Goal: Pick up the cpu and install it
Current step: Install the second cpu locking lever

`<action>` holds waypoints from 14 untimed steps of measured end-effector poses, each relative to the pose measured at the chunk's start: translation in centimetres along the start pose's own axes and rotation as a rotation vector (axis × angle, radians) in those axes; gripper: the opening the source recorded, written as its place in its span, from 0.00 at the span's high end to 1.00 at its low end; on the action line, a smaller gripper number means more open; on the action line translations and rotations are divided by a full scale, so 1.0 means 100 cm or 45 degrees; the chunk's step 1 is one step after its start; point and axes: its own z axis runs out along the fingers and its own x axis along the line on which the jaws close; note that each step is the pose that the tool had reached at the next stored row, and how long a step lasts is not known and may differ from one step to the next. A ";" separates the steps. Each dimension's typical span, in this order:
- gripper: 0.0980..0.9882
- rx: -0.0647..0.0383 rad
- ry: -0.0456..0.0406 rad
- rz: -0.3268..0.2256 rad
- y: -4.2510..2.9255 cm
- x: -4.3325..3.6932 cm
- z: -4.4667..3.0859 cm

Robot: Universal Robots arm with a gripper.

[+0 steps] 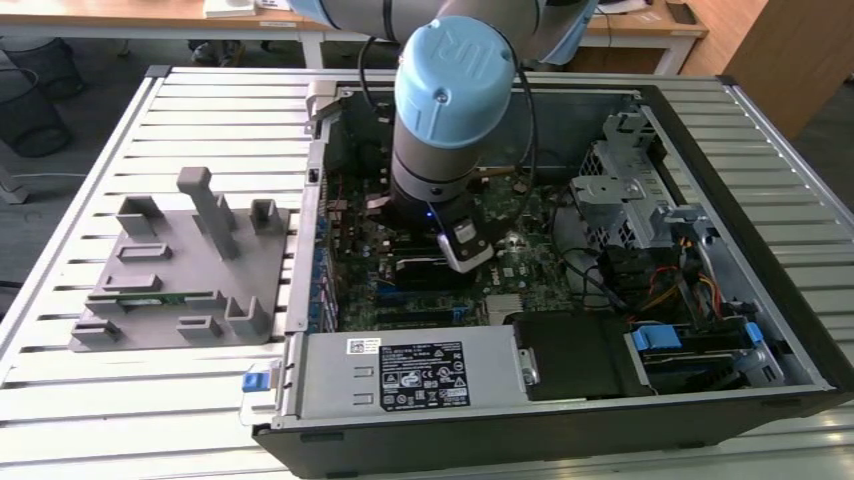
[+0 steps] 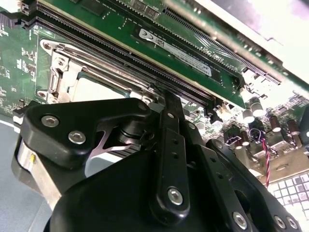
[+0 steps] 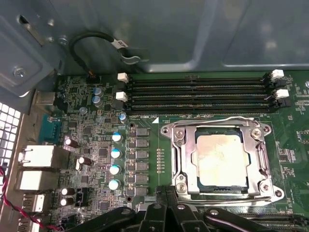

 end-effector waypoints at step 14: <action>0.98 0.000 0.000 0.000 0.0017 0.0036 -0.0015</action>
